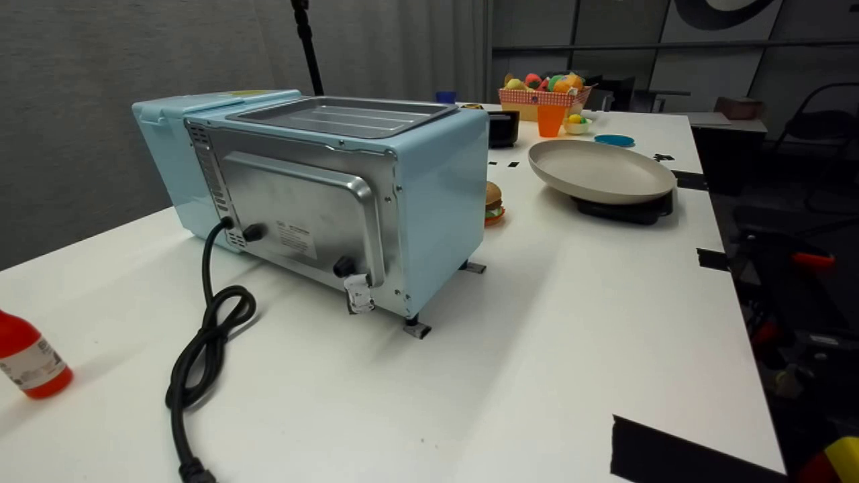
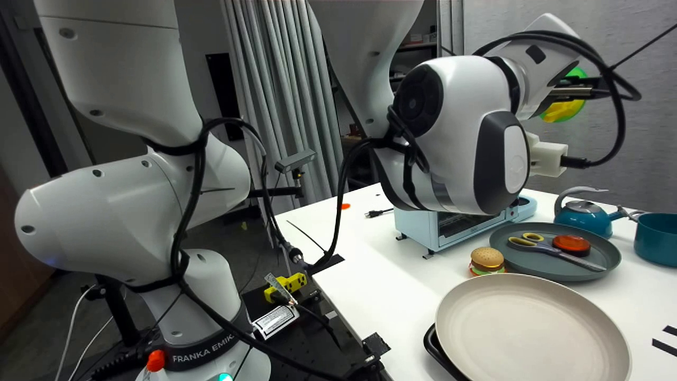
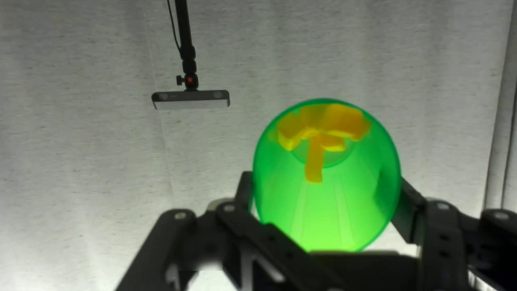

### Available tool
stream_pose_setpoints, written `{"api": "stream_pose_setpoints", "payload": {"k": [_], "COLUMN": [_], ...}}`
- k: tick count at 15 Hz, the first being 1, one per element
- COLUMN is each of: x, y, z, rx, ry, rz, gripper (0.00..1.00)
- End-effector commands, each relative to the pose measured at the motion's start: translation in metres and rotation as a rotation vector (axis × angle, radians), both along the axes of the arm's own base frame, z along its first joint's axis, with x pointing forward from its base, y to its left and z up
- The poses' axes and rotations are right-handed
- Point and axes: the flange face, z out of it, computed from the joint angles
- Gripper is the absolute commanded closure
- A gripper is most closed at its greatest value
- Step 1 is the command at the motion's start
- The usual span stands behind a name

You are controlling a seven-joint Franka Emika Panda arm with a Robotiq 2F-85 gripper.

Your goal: Pour the chips from the green cup onto the beige plate

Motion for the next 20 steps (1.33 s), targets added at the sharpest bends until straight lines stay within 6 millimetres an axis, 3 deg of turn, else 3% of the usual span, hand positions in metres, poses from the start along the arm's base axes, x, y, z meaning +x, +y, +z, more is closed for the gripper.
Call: {"api": "stream_pose_setpoints", "payload": {"k": [1,12,20], "x": [0.004,-0.035,-0.045], "y": [-0.011,-0.016,-0.018], "z": [0.004,-0.043,-0.059], "rx": [0.003,0.013,0.019], "ry": [-0.109,-0.184,-0.231], "rz": [0.044,0.089,0.074], "gripper": [0.47,0.47,0.47]}}
